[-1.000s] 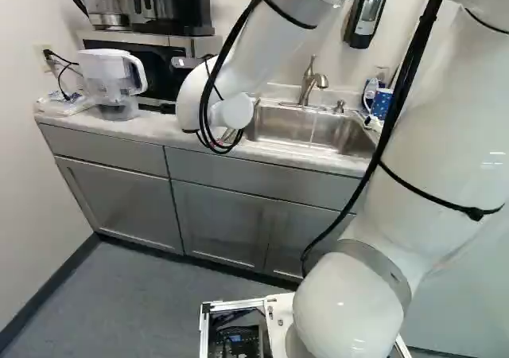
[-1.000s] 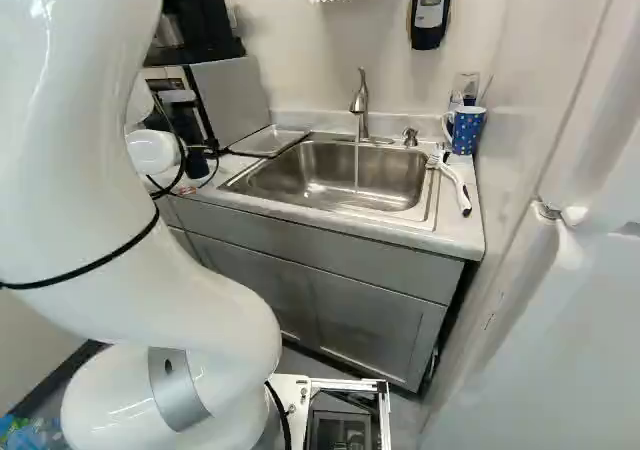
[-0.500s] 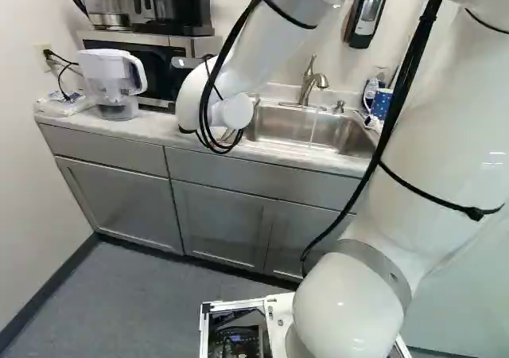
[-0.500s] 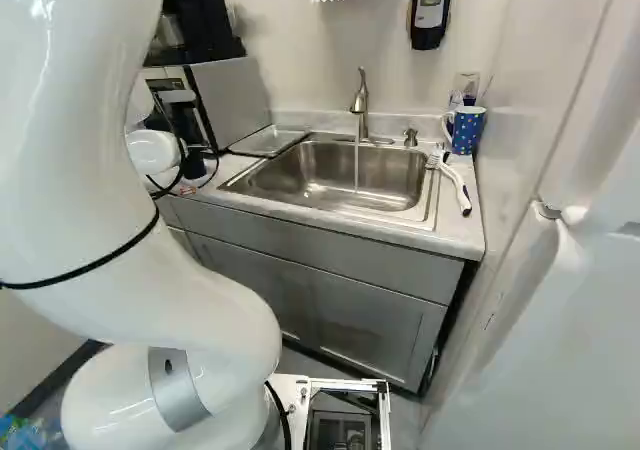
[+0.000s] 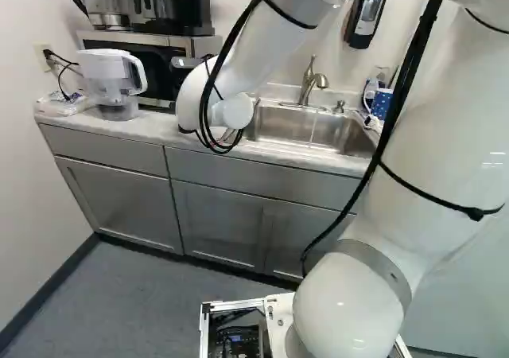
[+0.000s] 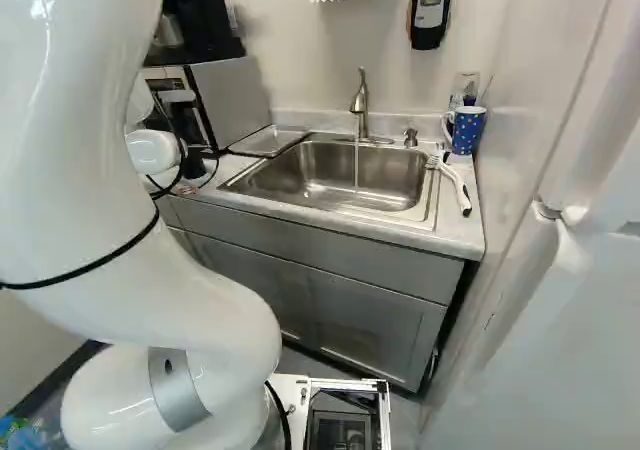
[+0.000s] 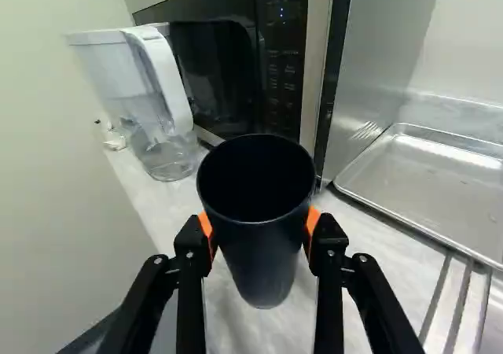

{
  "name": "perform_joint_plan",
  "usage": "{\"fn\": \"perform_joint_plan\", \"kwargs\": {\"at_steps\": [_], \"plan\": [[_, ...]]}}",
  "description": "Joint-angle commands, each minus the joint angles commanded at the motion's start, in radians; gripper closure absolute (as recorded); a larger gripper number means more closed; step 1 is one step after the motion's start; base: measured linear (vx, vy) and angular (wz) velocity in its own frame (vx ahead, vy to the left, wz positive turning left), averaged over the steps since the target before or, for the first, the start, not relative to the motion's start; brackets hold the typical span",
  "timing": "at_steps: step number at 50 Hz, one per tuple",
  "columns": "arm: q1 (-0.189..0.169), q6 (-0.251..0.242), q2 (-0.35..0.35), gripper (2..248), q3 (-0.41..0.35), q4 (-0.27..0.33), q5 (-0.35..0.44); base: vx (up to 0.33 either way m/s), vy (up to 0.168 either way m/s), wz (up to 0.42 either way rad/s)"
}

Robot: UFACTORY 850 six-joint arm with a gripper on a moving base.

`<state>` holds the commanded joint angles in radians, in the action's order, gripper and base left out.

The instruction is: Rinse the cup and place it in the tray

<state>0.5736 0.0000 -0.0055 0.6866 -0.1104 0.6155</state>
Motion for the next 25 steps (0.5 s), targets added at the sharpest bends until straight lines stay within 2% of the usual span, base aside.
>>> {"fn": "perform_joint_plan", "kwargs": {"at_steps": [10,25], "plan": [[-0.011,0.0,0.021,126,-0.002,0.0,0.0,0.0,0.0,0.0],[-0.052,0.0,0.058,126,-0.005,0.0,0.0,0.0,0.0,0.0]]}}
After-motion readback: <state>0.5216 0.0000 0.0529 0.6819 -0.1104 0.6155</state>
